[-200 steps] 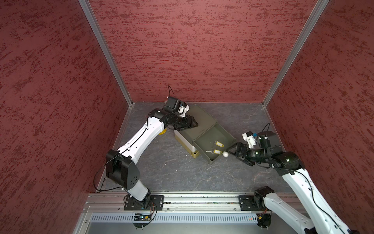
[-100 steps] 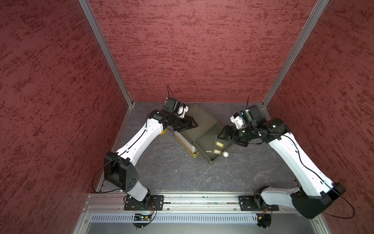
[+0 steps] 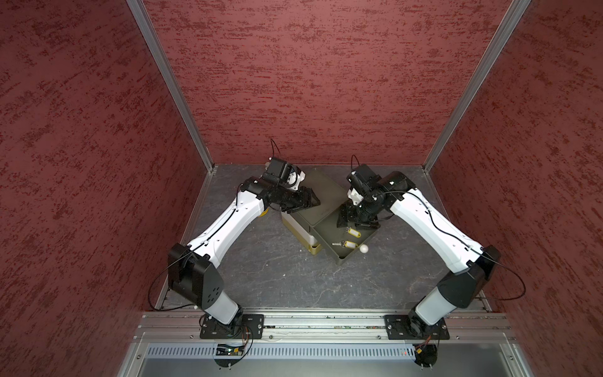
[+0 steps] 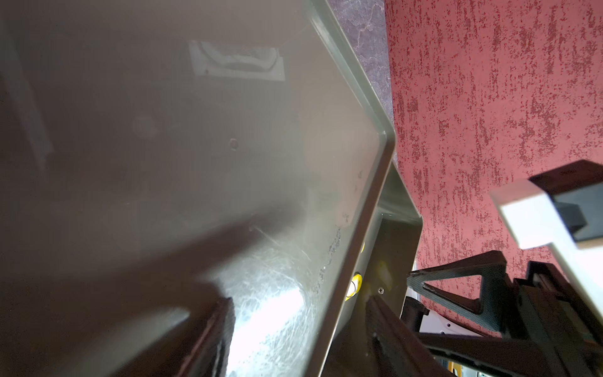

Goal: Take the keys out of the drawer
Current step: Open the drawer in the storage box, then pick up the key from the drawer.

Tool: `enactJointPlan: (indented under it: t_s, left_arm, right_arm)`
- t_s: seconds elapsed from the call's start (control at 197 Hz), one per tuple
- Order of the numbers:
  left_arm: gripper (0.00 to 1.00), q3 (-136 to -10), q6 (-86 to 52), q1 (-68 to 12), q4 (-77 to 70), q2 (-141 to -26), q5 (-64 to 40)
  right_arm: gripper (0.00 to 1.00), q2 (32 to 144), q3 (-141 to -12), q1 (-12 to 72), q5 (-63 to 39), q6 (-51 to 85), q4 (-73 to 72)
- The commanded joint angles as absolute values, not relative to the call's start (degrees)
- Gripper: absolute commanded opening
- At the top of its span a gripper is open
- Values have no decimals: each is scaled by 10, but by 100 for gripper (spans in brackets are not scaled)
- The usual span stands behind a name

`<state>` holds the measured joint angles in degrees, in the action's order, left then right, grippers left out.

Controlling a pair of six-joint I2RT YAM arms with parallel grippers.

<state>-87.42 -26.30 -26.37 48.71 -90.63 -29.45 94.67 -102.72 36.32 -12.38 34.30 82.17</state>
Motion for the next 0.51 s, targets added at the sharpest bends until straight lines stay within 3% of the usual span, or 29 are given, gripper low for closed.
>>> enactJointPlan:
  t_s: [0.0, 0.259, 0.502]
  left_arm:
    - [67, -868, -265, -265, 491, -901, -297]
    - [68, -875, -259, -265, 501, -904, -292]
    - [68, -873, -258, -265, 500, -903, -292]
  right_arm:
    - [70, 958, -1046, 373, -96, 357, 858]
    - [63, 975, -1042, 389, -85, 380, 873]
    - [50, 978, -1020, 406, -87, 403, 874]
